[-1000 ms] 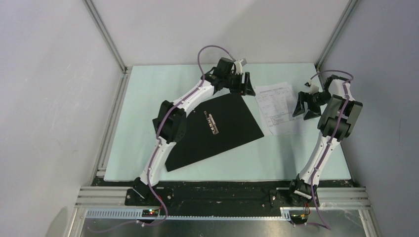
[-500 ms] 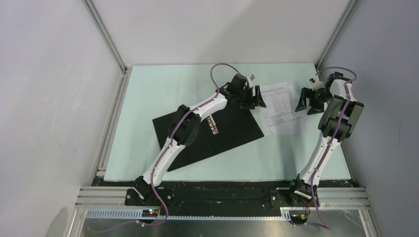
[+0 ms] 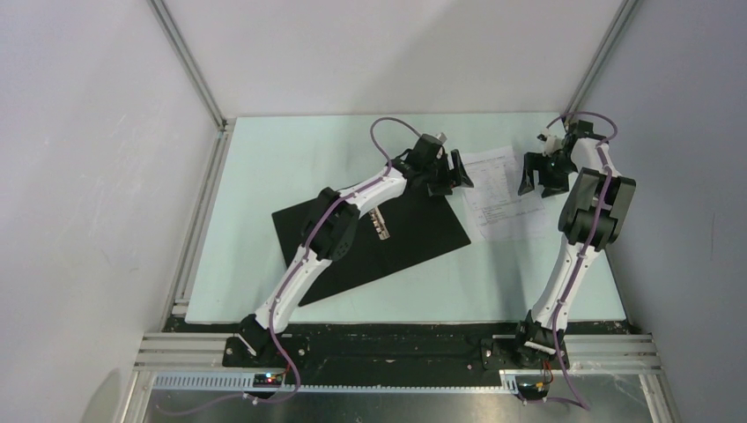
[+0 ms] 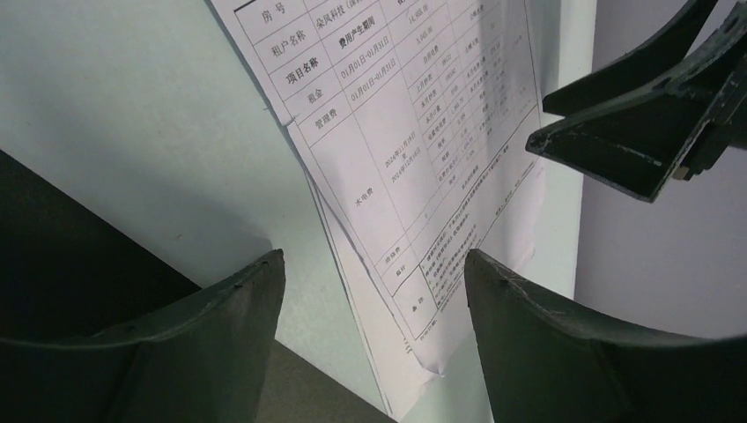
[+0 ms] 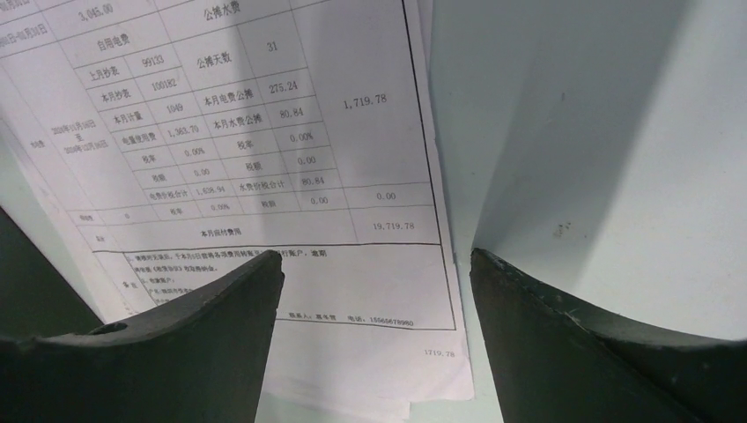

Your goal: Put the files into the folder

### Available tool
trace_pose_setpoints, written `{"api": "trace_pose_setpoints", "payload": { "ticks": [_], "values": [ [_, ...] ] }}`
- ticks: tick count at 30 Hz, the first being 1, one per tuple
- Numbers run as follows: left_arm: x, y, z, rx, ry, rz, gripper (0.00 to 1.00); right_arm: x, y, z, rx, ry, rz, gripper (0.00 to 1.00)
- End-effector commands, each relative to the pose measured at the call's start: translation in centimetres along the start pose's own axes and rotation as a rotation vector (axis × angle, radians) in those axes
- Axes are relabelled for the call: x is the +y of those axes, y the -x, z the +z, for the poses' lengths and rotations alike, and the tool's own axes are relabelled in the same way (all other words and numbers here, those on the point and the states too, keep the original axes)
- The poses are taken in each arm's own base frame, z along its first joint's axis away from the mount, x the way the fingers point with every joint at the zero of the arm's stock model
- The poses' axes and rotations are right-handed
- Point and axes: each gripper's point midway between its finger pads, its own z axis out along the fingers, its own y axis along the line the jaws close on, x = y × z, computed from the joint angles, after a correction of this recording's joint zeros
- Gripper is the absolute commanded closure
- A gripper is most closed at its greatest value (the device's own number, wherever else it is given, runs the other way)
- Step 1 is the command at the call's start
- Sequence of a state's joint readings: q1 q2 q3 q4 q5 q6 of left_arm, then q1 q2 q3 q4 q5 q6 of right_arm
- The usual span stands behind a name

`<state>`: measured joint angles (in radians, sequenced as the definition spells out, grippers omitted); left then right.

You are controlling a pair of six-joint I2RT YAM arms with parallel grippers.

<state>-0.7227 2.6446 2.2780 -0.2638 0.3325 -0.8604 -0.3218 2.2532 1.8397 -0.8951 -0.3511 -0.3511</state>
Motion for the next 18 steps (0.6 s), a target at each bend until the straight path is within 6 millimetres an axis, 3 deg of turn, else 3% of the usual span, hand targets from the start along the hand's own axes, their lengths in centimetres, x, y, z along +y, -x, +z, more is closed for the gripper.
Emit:
{"api": "trace_pose_setpoints", "payload": {
  "ticks": [1, 8, 10, 15, 18],
  "values": [
    [0.7, -0.7, 0.8, -0.006, 0.034, -0.067, 0.20, 0.9, -1.3, 1.3, 0.075, 0.061, 0.022, 0.18],
    [0.2, -2.4, 1.0, 0.044, 0.024, -0.127, 0.25, 1.5, -1.9, 0.8, 0.115, 0.101, 0.030, 0.17],
    [0.2, -2.8, 1.1, 0.053, 0.024, -0.130, 0.26, 1.9, -2.4, 0.5, 0.142, 0.122, 0.030, 0.20],
    [0.0, -3.3, 1.1, 0.066, 0.022, -0.133, 0.29, 4.5, -4.1, -0.3, 0.206, 0.231, 0.070, 0.23],
    [0.0, -3.3, 1.0, 0.066, 0.021, -0.122, 0.29, 5.8, -4.0, -0.8, 0.201, 0.272, 0.080, 0.24]
  ]
}}
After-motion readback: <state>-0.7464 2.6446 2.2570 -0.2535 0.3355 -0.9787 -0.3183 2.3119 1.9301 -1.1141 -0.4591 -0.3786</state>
